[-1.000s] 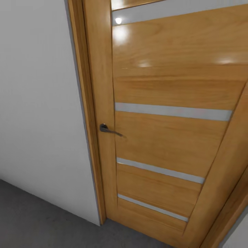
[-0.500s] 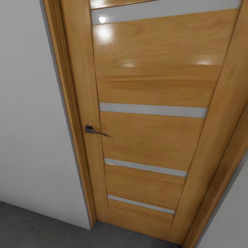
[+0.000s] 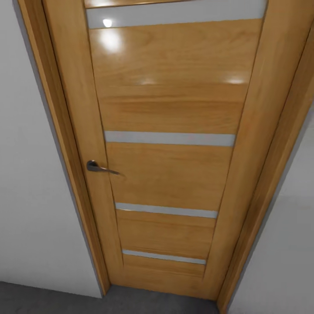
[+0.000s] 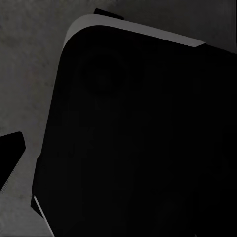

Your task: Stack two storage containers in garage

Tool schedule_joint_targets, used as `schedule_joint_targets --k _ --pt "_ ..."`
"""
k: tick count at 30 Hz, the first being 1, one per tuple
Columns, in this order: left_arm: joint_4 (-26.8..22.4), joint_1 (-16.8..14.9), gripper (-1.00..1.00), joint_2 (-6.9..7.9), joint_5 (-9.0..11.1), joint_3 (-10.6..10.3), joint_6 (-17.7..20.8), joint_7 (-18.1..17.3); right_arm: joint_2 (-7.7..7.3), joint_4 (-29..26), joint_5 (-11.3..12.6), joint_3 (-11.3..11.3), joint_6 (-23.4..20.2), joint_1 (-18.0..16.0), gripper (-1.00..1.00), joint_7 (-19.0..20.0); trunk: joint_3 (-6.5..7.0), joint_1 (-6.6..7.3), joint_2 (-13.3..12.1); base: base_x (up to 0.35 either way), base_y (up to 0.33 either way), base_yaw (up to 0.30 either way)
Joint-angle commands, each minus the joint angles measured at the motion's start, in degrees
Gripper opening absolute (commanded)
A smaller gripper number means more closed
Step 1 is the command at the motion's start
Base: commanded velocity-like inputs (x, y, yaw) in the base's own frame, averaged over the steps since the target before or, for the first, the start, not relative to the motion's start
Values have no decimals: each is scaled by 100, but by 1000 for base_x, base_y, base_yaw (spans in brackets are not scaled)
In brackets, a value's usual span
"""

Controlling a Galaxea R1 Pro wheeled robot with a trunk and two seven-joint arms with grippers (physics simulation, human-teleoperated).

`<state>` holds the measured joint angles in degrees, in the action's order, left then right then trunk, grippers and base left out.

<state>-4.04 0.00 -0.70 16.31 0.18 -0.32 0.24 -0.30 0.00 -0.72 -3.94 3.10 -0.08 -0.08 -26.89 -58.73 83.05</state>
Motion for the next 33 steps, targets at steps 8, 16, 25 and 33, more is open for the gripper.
schedule_joint_targets --k 8,16,25,33 --pt "-4 0 100 -1 30 2 -3 3 -9 0 -7 -40 15 -1 100 -1 -4 0 2 0 0 -163" --pt "-7 0 100 -3 30 0 -3 3 -38 0 -30 -50 15 -1 100 -1 -4 0 2 0 0 -17" --pt "-5 0 100 -2 30 -1 -3 -1 -40 0 -31 -57 15 -1 100 -1 -4 0 2 0 105 0" --pt "-3 0 100 -1 26 -1 -3 -4 -26 1 -25 -51 18 -1 100 -1 -4 0 2 0 304 0"
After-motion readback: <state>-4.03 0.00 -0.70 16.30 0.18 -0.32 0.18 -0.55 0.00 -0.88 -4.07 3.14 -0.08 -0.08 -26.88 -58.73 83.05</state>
